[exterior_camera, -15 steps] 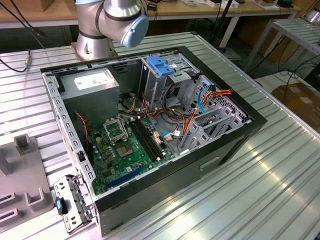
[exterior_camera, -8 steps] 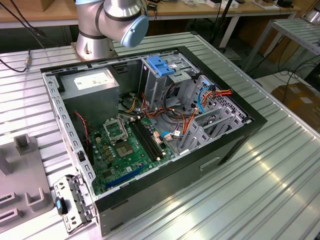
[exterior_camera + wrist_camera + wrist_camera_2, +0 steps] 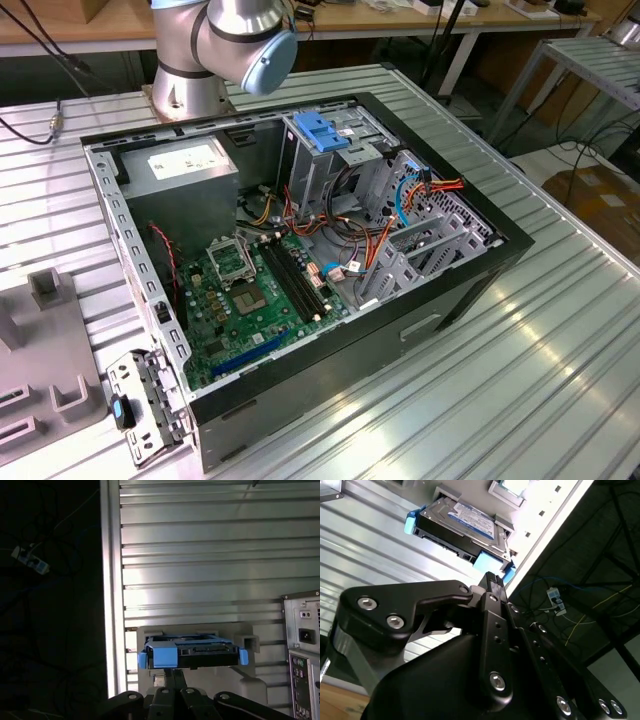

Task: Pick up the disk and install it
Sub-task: 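Pick up the disk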

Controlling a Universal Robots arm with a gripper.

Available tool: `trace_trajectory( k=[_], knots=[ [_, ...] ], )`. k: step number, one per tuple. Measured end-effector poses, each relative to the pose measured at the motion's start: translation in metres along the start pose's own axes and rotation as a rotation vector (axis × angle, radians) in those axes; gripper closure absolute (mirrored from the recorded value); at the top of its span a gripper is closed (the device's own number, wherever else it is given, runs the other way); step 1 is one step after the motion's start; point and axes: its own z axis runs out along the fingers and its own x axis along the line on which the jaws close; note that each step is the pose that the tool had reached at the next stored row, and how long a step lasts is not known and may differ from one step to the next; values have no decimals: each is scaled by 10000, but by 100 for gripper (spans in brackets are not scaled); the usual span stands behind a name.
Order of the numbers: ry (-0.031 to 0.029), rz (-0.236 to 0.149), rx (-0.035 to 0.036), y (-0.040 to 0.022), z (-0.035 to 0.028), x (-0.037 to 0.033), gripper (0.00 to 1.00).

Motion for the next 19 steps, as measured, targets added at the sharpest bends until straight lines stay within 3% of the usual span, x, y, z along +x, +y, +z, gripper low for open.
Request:
trace_trajectory(
  k=[4, 8, 19],
  knots=[
    [20, -459, -11, 0, 0, 0, 89],
    [63, -1424, -29, 0, 0, 0, 89],
    [118, -2683, -53, 0, 0, 0, 89]
  ],
)
